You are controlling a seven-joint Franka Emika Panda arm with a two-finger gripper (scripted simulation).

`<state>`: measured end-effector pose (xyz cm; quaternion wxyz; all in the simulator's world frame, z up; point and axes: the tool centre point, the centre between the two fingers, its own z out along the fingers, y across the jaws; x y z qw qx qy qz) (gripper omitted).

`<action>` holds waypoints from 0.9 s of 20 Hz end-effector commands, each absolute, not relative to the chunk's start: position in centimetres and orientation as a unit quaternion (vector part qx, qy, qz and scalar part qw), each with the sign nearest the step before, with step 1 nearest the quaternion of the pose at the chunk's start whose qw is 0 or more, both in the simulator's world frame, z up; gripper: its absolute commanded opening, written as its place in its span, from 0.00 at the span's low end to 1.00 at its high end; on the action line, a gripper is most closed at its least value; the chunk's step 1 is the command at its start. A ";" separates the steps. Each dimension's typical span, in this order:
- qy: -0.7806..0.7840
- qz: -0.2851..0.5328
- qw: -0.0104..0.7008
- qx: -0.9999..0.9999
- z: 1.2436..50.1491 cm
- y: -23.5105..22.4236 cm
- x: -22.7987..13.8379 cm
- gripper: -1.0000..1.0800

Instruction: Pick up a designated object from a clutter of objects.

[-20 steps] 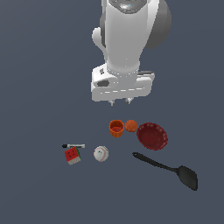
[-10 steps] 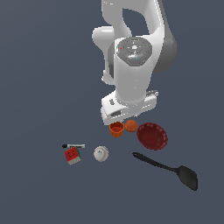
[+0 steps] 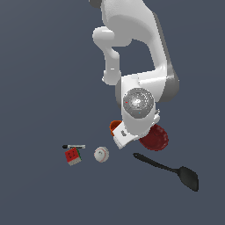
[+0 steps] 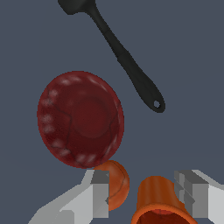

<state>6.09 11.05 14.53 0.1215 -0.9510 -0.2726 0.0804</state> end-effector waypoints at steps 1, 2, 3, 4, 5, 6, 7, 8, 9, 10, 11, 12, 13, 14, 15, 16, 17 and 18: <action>-0.296 0.082 0.140 -0.941 12.5 12.1 6.5 0.62; -0.304 0.083 0.147 -0.938 11.7 12.5 6.6 0.62; -0.311 0.083 0.153 -0.934 11.0 12.9 6.7 0.62; -0.318 0.083 0.159 -0.931 10.4 13.2 6.8 0.62; -0.324 0.084 0.165 -0.928 9.8 13.5 6.9 0.62; -0.330 0.084 0.170 -0.925 9.2 13.8 7.0 0.62; -0.335 0.084 0.175 -0.922 8.7 14.0 7.0 0.62; -0.339 0.083 0.179 -0.920 8.2 14.3 7.0 0.62; -0.343 0.083 0.183 -0.917 7.8 14.5 7.1 0.62; -0.347 0.083 0.187 -0.915 7.4 14.7 7.1 0.62; -0.350 0.083 0.190 -0.914 7.1 14.8 7.1 0.62; -0.353 0.083 0.193 -0.912 6.8 15.0 7.1 0.62; -0.355 0.083 0.195 -0.911 6.5 15.1 7.1 0.62; -0.357 0.082 0.197 -0.910 6.3 15.2 7.2 0.62; -0.358 0.082 0.198 -0.909 6.1 15.3 7.2 0.62; -0.359 0.082 0.199 -0.908 6.0 15.3 7.2 0.62; -0.360 0.082 0.200 -0.908 6.0 15.4 7.2 0.62; -0.360 0.082 0.200 -0.907 5.9 15.4 7.2 0.62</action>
